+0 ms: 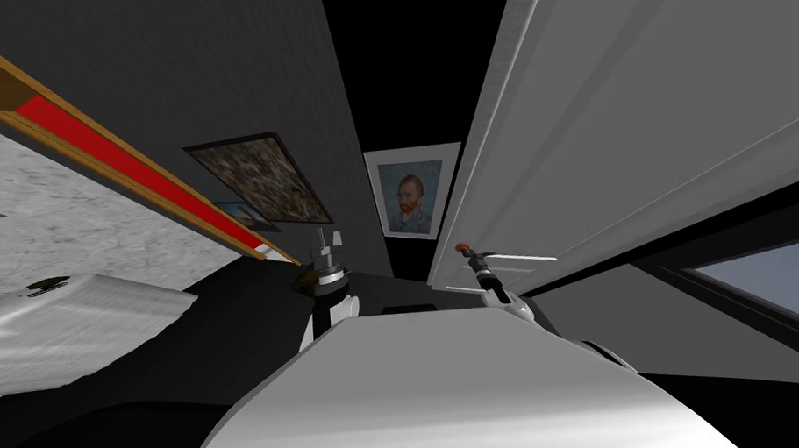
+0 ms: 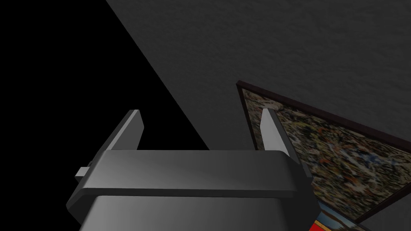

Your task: Pull the door open

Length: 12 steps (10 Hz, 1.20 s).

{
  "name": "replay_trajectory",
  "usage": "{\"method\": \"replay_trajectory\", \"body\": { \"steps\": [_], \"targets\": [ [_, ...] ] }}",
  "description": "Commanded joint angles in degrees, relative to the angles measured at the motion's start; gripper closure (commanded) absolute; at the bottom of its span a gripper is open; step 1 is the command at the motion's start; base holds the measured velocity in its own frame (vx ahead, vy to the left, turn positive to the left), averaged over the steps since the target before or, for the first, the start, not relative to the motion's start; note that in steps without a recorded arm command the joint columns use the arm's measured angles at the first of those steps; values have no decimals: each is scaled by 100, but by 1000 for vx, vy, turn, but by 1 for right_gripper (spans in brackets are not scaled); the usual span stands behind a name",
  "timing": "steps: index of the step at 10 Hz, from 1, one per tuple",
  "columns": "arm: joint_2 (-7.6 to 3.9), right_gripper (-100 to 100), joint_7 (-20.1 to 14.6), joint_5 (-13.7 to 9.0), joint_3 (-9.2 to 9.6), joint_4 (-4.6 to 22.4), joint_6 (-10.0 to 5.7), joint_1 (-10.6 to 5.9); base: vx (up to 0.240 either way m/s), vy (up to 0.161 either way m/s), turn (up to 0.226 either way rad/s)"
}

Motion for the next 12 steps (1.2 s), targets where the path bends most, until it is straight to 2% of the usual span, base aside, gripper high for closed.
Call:
{"method": "replay_trajectory", "body": {
  "steps": [1,6,7,8,9,12],
  "targets": [
    [-60,100,-103,47,116,-17,-84,67,-216,-55,82],
    [-320,100,-462,172,449,-121,-337,284,-219,-70,111],
    [-284,100,-419,157,412,-62,-311,250,-99,-27,17],
    [-386,100,-548,189,514,-62,-500,380,-157,-73,151],
    [-414,100,-577,195,536,-65,-546,409,-214,-64,128],
    [-609,100,-779,241,688,-88,-865,612,-184,-68,121]
  ]
}}
